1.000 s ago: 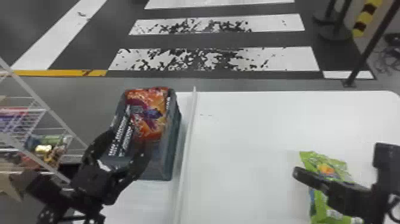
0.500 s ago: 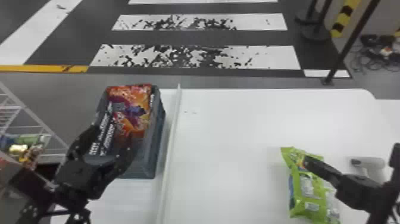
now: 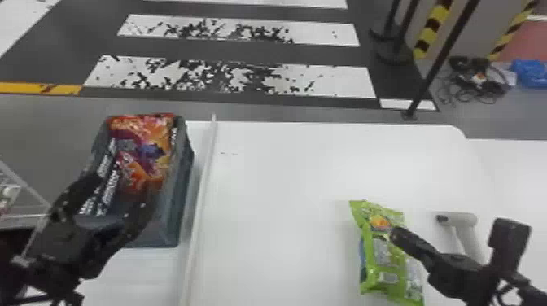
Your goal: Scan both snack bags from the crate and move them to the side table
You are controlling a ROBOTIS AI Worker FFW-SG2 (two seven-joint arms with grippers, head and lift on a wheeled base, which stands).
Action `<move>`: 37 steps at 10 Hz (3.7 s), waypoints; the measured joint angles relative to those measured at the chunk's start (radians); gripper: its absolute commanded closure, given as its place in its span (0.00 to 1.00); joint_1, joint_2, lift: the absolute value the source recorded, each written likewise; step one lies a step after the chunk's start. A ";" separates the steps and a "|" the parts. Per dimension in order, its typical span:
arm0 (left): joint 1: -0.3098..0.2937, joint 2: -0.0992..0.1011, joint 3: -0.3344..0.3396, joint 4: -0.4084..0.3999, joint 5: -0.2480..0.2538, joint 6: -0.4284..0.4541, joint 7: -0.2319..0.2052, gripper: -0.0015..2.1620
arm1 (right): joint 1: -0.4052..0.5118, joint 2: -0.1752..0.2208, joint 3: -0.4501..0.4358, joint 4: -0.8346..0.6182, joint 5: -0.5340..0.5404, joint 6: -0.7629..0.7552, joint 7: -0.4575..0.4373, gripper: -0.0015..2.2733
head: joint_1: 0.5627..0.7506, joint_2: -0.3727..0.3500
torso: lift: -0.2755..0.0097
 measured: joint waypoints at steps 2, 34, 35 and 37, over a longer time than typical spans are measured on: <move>0.007 0.003 0.003 -0.005 0.000 -0.002 -0.001 0.04 | 0.021 0.000 0.016 0.031 0.009 -0.051 0.009 0.99 | 0.70 0.46 | 0.86; 0.033 0.002 0.014 0.003 0.002 -0.030 -0.011 0.04 | -0.121 -0.240 -0.135 0.405 0.095 -0.268 0.017 0.03 | 0.70 0.07 | 0.86; 0.034 0.002 0.014 0.002 0.001 -0.030 -0.011 0.04 | -0.144 -0.256 -0.135 0.449 0.095 -0.273 0.026 0.03 | 0.70 0.06 | 0.86; 0.039 0.002 0.014 -0.002 0.000 -0.030 -0.012 0.04 | -0.186 -0.280 -0.133 0.520 0.096 -0.289 0.042 0.03 | 0.70 0.04 | 0.86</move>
